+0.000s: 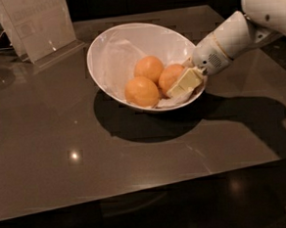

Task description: Pick orange from white bowl

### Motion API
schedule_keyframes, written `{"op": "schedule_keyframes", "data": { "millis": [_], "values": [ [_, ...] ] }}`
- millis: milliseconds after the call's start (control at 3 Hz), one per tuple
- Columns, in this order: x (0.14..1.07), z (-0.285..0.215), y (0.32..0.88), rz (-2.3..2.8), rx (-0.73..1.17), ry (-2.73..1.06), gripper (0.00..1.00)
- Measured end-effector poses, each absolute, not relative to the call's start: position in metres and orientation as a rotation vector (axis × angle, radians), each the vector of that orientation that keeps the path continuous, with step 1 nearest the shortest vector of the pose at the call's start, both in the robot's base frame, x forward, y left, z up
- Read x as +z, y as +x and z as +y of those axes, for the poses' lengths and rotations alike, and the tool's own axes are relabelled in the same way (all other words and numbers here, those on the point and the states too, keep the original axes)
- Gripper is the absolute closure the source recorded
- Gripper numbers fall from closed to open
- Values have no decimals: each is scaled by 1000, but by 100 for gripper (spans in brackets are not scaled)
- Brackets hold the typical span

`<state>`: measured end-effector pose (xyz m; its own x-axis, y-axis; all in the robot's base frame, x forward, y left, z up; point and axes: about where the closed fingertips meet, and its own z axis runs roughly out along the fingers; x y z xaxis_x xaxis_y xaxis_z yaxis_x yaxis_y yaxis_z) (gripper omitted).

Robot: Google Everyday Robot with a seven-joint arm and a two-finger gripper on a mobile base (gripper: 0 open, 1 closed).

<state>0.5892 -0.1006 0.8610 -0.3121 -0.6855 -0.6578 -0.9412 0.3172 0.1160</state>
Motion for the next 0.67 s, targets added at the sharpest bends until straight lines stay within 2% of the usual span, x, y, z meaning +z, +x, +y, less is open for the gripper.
{"op": "schedule_keyframes", "data": {
  "millis": [667],
  "values": [
    [949, -107, 573, 1795, 557, -1383, 100]
  ]
}}
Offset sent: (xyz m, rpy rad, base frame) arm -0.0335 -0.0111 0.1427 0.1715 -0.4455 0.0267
